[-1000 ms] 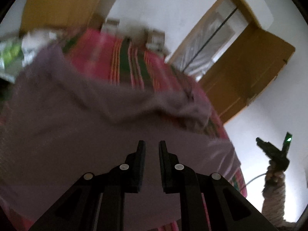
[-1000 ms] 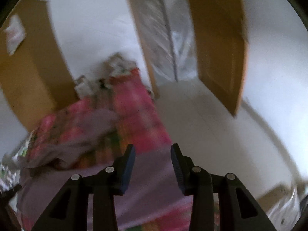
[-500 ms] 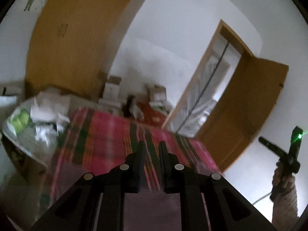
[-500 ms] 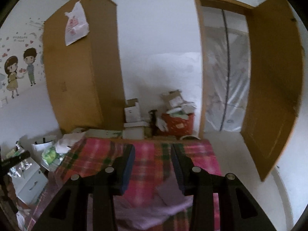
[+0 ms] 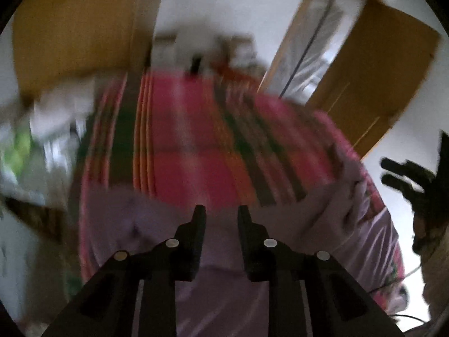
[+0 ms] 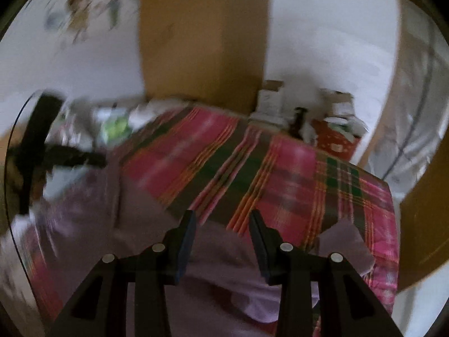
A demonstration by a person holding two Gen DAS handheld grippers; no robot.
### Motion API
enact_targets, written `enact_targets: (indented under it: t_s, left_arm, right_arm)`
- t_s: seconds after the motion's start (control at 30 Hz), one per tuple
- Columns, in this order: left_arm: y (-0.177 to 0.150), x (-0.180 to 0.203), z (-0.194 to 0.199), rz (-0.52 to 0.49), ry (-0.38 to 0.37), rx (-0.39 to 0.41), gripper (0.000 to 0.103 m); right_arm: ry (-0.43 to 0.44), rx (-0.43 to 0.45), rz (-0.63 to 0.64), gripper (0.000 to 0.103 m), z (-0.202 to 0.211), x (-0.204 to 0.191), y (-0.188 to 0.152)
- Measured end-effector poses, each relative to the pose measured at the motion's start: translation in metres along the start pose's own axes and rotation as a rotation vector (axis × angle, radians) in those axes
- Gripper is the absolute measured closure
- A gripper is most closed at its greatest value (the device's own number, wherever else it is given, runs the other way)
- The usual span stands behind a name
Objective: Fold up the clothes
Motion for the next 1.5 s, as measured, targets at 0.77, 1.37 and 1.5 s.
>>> enact_targets:
  t_s: [0.77, 1.37, 1.5]
  left_arm:
    - [-0.022, -0.024, -0.026, 0.355, 0.019, -0.079, 0.073]
    - [-0.032, -0.032, -0.056, 0.481, 0.177, -0.176, 0.073]
    - [-0.03, -0.034, -0.055, 0.546, 0.173, -0.174, 0.073]
  right_arm:
    - [0.047, -0.12, 0.212, 0.054, -0.03, -0.046, -0.057]
    - [0.042, -0.105, 0.169, 0.054, -0.036, -0.039, -0.073]
    - [0.048, -0.116, 0.117, 0.062, -0.041, -0.032, -0.073]
Point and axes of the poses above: each gripper's, at about its wrist camera, not at the fingertips, and z roughly against the way its jaws point, x to its right, y to its top, the point moved 10 cm from there along -z, roughly the way its jaws point, and after that the axes turned 11 degrees about z, right-handed, at the moved point
